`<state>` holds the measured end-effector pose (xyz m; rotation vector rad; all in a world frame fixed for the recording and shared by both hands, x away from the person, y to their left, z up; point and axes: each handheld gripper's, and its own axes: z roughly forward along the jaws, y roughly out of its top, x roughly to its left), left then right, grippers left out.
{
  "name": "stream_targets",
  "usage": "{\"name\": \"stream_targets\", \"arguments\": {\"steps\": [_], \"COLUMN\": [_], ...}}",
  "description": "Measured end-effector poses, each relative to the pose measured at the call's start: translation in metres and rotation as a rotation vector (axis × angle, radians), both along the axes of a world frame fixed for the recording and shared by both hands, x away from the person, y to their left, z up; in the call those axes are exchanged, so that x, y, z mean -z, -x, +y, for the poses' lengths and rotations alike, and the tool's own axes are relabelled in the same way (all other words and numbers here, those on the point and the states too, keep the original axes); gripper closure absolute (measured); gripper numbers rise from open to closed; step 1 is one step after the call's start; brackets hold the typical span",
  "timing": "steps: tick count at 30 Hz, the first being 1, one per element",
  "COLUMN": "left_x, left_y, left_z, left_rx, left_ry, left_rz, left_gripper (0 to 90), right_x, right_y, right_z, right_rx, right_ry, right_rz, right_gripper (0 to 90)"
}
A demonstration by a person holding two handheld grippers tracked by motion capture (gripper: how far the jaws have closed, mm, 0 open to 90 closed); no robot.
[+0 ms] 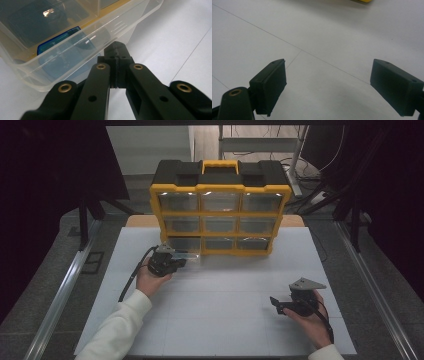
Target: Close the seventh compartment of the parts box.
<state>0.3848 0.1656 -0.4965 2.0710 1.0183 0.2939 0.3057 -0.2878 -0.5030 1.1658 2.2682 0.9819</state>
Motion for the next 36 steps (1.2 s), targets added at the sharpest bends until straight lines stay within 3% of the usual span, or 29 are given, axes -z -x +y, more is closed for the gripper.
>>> {"name": "stream_targets", "arguments": {"steps": [36], "left_x": [0.001], "left_y": [-0.018], "left_z": [0.0], "left_rx": [-0.031], "left_ry": [0.013], "left_rz": [-0.011], "left_gripper": [90.0], "right_x": [0.0], "right_y": [0.0], "right_z": [0.0], "right_rx": [0.003], "right_ry": [0.005], "right_rz": [0.001], "right_gripper": [14.0]}}
